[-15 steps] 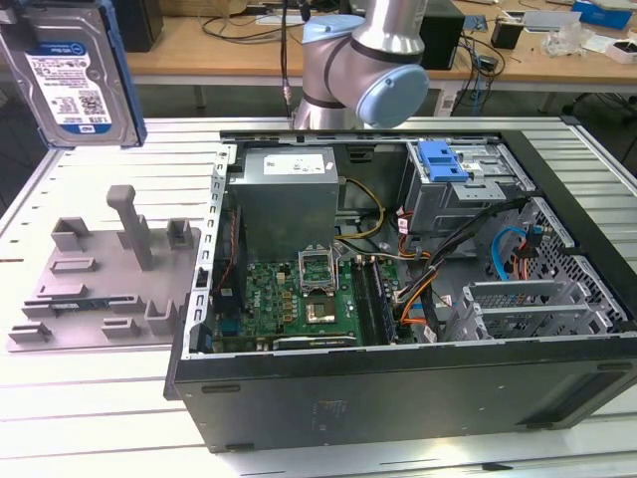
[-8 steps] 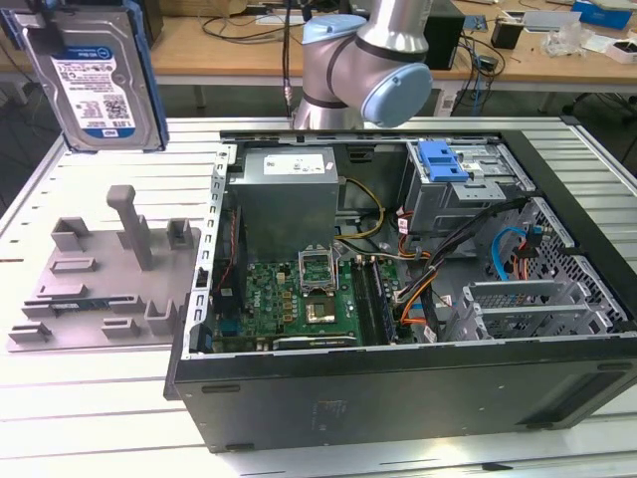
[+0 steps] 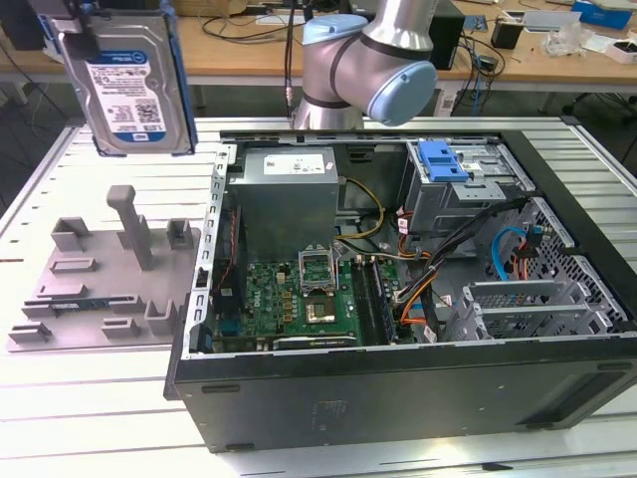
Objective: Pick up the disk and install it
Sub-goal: 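Pick up the disk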
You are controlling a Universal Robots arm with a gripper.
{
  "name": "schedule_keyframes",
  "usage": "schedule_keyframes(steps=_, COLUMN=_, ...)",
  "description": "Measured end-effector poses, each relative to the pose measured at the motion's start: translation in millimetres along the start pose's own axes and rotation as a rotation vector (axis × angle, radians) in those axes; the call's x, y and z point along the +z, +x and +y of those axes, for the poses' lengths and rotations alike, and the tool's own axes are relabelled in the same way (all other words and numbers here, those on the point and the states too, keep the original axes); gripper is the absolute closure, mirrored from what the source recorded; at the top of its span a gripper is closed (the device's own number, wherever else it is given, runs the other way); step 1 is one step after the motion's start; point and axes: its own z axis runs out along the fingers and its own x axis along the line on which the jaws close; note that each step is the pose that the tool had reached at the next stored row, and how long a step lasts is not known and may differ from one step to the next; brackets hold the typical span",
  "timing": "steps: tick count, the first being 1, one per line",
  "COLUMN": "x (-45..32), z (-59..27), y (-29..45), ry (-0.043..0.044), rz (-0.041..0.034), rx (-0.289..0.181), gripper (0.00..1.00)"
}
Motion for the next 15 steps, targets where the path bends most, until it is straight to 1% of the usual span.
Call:
schedule_keyframes(steps=1, x=-0.1, z=-5.9, y=2.0, ry=0.0001, rz=-0.0024, rx=0.0, gripper=0.63)
schedule_keyframes(steps=2, x=-0.3, z=-14.5, y=4.8, ry=0.0001, rz=-0.0055, rx=0.0, gripper=0.63)
schedule_keyframes(steps=6, x=-1.0, z=-43.9, y=14.6, ry=0.0002, rz=-0.0166, rx=0.0, gripper=0.63)
schedule_keyframes(steps=7, x=-1.0, z=-46.9, y=15.5, ry=0.0003, rz=-0.0178, rx=0.0, gripper=0.63)
schedule_keyframes(steps=9, x=-1.3, z=-59.1, y=19.5, ry=0.0004, rz=-0.0225, rx=-0.001, gripper=0.63)
schedule_keyframes(steps=12, x=-1.5, z=-71.3, y=23.5, ry=0.0004, rz=-0.0272, rx=-0.001, gripper=0.63)
schedule_keyframes(steps=14, x=-1.9, z=-89.0, y=29.2, ry=0.0005, rz=-0.0341, rx=-0.001, gripper=0.63)
schedule_keyframes(steps=15, x=-2.1, z=-95.1, y=31.2, ry=0.0005, rz=-0.0363, rx=-0.001, gripper=0.63)
